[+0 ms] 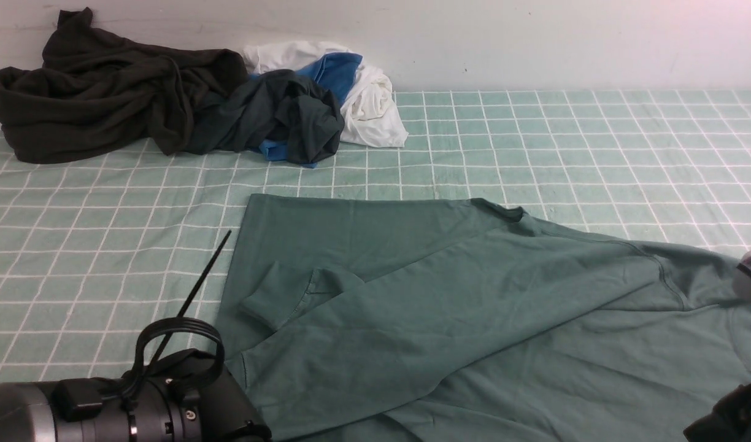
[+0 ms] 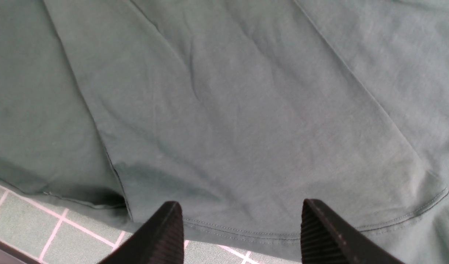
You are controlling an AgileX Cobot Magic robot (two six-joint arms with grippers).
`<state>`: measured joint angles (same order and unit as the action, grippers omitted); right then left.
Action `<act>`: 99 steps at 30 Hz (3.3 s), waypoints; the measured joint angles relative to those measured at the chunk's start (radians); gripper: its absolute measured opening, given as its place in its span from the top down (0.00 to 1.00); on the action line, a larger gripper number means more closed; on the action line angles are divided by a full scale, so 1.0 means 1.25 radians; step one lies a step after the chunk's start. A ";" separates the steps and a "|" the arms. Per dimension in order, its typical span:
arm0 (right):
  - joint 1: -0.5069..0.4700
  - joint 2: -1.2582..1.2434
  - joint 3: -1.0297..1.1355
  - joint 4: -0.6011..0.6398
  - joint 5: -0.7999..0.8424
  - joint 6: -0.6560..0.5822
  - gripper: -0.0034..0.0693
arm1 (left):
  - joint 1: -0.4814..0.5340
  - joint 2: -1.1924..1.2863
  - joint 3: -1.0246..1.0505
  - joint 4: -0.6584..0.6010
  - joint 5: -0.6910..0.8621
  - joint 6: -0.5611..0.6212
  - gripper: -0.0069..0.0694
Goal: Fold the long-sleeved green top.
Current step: Use both arms simultaneously to clamp the lower edge of the clothing fabric, then use both arms to drag the lower edge of the fabric forward and fold it over the upper edge
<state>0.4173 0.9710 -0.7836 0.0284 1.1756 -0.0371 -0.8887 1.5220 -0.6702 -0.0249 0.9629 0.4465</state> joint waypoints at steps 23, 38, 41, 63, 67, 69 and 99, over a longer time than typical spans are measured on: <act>0.000 0.000 0.000 0.000 -0.006 -0.015 0.39 | 0.000 0.004 0.034 -0.010 -0.042 0.001 0.82; 0.000 0.070 0.154 0.145 -0.024 -0.481 0.28 | 0.051 -0.124 0.038 0.014 0.010 -0.098 0.90; 0.000 0.082 0.216 0.131 -0.089 -0.535 0.27 | 0.061 -0.141 0.044 0.020 0.013 -0.101 0.90; 0.002 0.187 0.349 -0.193 -0.384 -0.491 0.54 | 0.064 -0.141 0.058 0.020 -0.024 -0.102 0.91; 0.002 0.187 0.348 -0.194 -0.384 -0.490 0.77 | 0.064 -0.141 0.058 0.020 -0.025 -0.102 0.91; 0.002 0.187 0.346 -0.194 -0.384 -0.490 0.87 | 0.064 -0.141 0.058 0.020 -0.025 -0.102 0.91; -0.238 0.751 -0.589 -0.098 -0.193 -0.646 0.93 | 0.473 0.453 -0.992 0.159 0.112 -0.002 0.88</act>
<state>0.1201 1.9098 -1.5195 -0.0944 0.9343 -0.8451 -0.2973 2.0887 -1.9102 0.1743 1.1032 0.4436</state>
